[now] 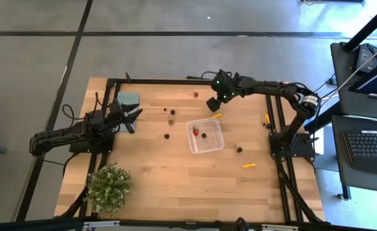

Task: Pick and placing Produce into tupperware
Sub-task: Put the top right strawberry into the transparent bin

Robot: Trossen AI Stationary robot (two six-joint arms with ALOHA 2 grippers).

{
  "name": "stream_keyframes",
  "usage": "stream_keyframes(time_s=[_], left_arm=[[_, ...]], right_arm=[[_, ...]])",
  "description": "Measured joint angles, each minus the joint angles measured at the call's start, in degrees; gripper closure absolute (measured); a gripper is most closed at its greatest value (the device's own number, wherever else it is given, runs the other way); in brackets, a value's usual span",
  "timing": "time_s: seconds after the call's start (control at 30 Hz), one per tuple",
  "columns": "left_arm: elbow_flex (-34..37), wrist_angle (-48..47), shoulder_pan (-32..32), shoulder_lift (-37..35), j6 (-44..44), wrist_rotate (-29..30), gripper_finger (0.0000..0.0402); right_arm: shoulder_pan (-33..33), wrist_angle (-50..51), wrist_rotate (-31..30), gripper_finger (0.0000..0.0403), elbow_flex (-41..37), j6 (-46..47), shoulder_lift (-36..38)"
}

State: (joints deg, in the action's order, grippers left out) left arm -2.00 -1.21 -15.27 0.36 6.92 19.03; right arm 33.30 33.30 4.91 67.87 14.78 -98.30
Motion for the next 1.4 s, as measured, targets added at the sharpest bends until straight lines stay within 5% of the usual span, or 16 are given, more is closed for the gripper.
stream_keyframes(time_s=[0.37, 1.4], left_arm=[[0.0, 0.0, 0.0, 0.0, 0.3, 0.0, 0.0253], [0.0, 0.0, 0.0, 0.0, 0.0, -0.2, 0.0253]], right_arm=[[0.7, 14.8, -1.4, 0.0135, 15.7, -1.8, -9.5], [-2.3, 14.7, -4.3, 0.0139, 16.4, -3.1, -22.4]])
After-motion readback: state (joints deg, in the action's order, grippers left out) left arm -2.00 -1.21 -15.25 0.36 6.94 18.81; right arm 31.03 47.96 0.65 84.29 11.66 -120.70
